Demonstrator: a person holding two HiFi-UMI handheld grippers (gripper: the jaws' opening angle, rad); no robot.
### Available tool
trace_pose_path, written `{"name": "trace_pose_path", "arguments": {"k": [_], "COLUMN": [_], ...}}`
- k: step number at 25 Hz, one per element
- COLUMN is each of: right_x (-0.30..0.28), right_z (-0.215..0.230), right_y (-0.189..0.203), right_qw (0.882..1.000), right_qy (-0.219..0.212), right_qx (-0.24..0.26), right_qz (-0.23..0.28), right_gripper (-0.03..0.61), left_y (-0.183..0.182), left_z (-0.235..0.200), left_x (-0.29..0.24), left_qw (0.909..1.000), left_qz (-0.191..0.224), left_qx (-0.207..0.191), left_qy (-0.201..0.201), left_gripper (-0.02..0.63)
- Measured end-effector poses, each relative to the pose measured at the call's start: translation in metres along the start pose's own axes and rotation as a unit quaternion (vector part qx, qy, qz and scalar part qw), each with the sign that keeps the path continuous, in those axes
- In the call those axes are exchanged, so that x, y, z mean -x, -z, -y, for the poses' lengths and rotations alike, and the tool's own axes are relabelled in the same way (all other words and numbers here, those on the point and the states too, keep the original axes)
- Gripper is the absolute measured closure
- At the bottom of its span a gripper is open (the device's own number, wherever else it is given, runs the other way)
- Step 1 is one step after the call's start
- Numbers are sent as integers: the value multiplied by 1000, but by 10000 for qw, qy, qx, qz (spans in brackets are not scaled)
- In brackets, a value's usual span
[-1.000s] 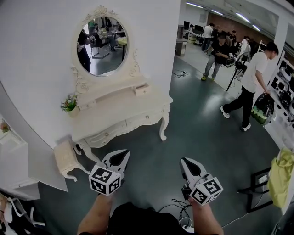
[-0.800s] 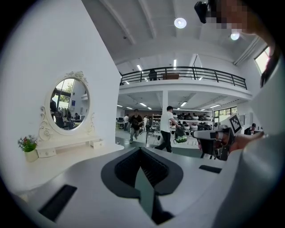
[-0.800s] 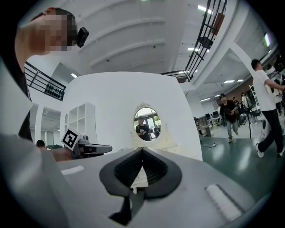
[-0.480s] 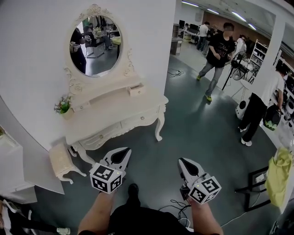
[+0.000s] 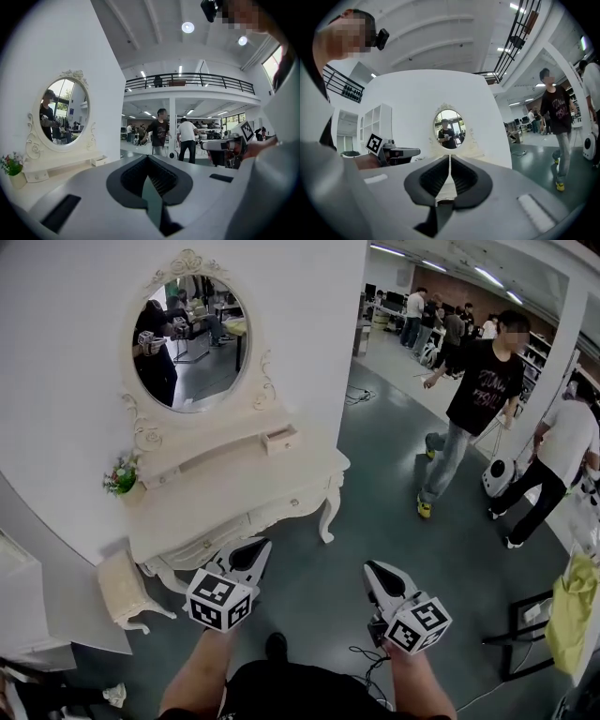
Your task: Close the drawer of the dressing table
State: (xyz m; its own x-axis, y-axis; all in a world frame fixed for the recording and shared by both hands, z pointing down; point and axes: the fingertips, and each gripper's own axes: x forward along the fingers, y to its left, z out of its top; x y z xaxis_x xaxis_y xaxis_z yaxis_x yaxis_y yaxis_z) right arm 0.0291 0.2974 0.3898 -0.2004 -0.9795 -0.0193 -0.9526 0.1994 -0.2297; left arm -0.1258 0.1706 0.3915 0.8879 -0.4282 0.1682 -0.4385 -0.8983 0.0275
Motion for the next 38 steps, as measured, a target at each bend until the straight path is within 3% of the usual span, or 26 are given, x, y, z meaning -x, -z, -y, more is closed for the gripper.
{"name": "trace_pose_path", "arguments": {"k": [16, 27, 32, 38], "right_x": [-140, -189, -216, -250], "right_z": [23, 37, 66, 135], "right_y": [-3, 6, 7, -2], "right_qw": [9991, 9988, 9989, 9984], "right_qy": [171, 109, -45, -150], "right_qx": [190, -62, -221, -367], "right_qz": [-342, -467, -422, -406], "right_gripper": [554, 554, 554, 554], "left_y": [3, 13, 12, 3], "left_z": [-130, -172, -183, -197], "left_x": [-54, -77, -107, -175], "left_qw": [9999, 9992, 9990, 9986], "left_qz": [-32, -159, -261, -361], "left_qx": [142, 354, 350, 348], "left_qy": [35, 25, -50, -141], "left_gripper": [609, 609, 609, 609]}}
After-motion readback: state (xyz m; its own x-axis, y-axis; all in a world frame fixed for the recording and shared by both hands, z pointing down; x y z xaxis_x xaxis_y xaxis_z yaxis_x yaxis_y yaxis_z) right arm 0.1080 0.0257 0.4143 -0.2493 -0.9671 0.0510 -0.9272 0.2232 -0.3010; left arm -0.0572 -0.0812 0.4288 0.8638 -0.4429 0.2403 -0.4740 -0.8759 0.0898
